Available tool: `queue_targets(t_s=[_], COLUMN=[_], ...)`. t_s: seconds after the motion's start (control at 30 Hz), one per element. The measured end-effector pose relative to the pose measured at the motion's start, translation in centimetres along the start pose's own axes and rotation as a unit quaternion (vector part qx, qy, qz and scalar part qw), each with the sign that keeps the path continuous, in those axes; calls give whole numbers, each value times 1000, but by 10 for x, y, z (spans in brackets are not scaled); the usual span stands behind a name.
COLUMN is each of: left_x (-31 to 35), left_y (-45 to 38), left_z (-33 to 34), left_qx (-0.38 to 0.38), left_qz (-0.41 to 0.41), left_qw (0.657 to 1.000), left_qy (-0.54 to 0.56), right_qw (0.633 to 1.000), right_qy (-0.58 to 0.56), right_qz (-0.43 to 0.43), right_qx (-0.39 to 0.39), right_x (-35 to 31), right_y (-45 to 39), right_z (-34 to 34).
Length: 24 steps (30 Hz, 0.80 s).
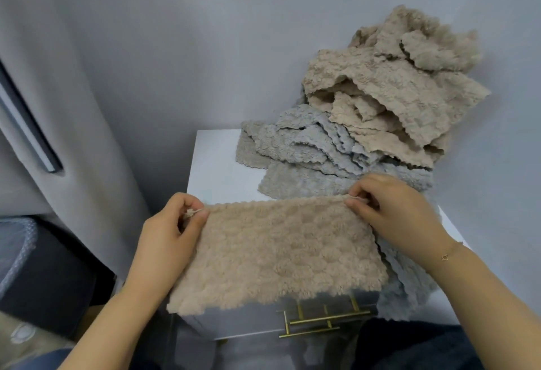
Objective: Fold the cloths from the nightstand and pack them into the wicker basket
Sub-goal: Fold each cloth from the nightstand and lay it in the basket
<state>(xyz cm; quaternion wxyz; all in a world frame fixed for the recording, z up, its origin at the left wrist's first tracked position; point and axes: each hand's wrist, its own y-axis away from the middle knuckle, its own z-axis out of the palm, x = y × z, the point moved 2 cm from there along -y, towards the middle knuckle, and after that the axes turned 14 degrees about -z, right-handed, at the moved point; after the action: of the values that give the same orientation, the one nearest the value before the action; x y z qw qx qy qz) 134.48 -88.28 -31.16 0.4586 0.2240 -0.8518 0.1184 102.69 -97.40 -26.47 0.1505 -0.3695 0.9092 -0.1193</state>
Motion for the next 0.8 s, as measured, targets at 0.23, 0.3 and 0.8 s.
queue_targets(t_s=[0.23,0.3,0.8], left_x=[-6,-7,-18], left_y=[-14,-17,22], left_z=[7,6,-41], left_qx=[3,-15,-138], left_qz=[73,81,-1], left_qw=[990,986,990], left_qy=[-124,-145,-1], right_qw=[998,998,895], right_qy=[35,46,-416], right_qz=[42,45,121], right_qx=[2,-28,106], right_x=[-5,-5,-47], right_y=[-1,0,-52], right_z=[10,16,-15])
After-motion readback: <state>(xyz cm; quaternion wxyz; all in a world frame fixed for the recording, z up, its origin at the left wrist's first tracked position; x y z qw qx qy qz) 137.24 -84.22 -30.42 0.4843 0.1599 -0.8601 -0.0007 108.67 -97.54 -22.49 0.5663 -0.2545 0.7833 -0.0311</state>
